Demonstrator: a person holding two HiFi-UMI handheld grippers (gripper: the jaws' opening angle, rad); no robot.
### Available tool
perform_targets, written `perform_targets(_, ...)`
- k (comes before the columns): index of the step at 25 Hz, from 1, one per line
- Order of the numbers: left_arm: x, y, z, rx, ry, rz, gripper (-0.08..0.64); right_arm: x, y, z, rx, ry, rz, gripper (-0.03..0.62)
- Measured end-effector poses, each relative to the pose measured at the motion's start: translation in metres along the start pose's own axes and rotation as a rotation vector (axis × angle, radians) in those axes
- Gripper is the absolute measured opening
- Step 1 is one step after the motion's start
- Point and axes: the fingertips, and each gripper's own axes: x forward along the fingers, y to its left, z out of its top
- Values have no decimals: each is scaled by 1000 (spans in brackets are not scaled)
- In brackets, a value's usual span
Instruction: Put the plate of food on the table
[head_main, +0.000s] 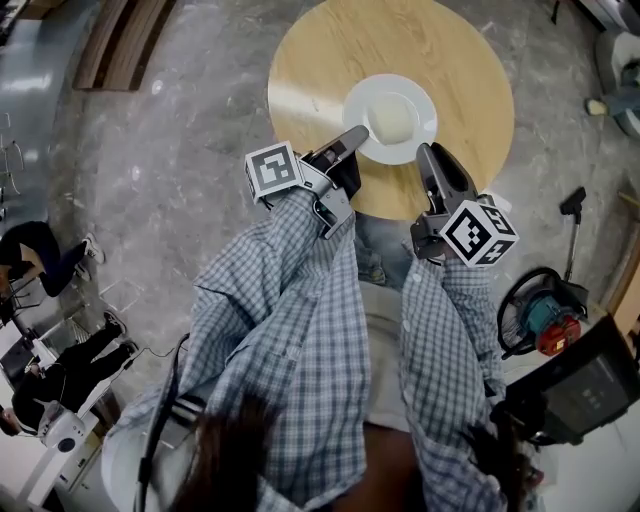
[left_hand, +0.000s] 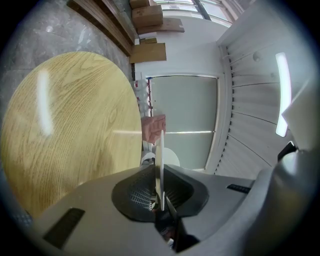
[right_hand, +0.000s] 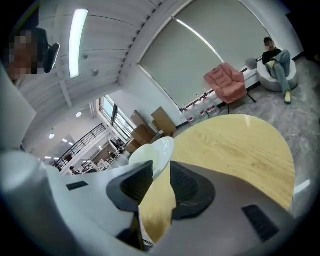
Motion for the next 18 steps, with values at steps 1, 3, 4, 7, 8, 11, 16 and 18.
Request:
perform_targets(1, 1, 0, -1, -2, 3, 1, 34, 1, -1, -1, 1, 7, -4, 92)
perform_targets(3, 3, 0, -1, 0, 10, 7, 34, 2, -3, -2, 17, 12, -14, 91)
perform_targets(4, 4, 1, -2, 2, 14, 8, 34, 2, -4, -2, 31, 11, -17, 91)
perform_targets(7, 5, 2, -3, -1, 26, 10, 34, 0, -7, -3, 66, 7, -12, 91)
perform_targets(8, 6, 3, -3, -1, 31, 15, 34, 0, -7, -2, 72, 7, -9, 91)
perform_targets(11, 7, 10, 1, -1, 39, 38, 34, 5, -10, -1, 78, 6, -14, 91)
perform_targets(16, 12, 17, 0, -18, 55, 51, 34, 6, -16, -5, 77, 20, -35, 91)
perform_targets(18, 11, 21, -1, -9, 66, 69, 34, 5, -19, -8, 84, 24, -43, 91)
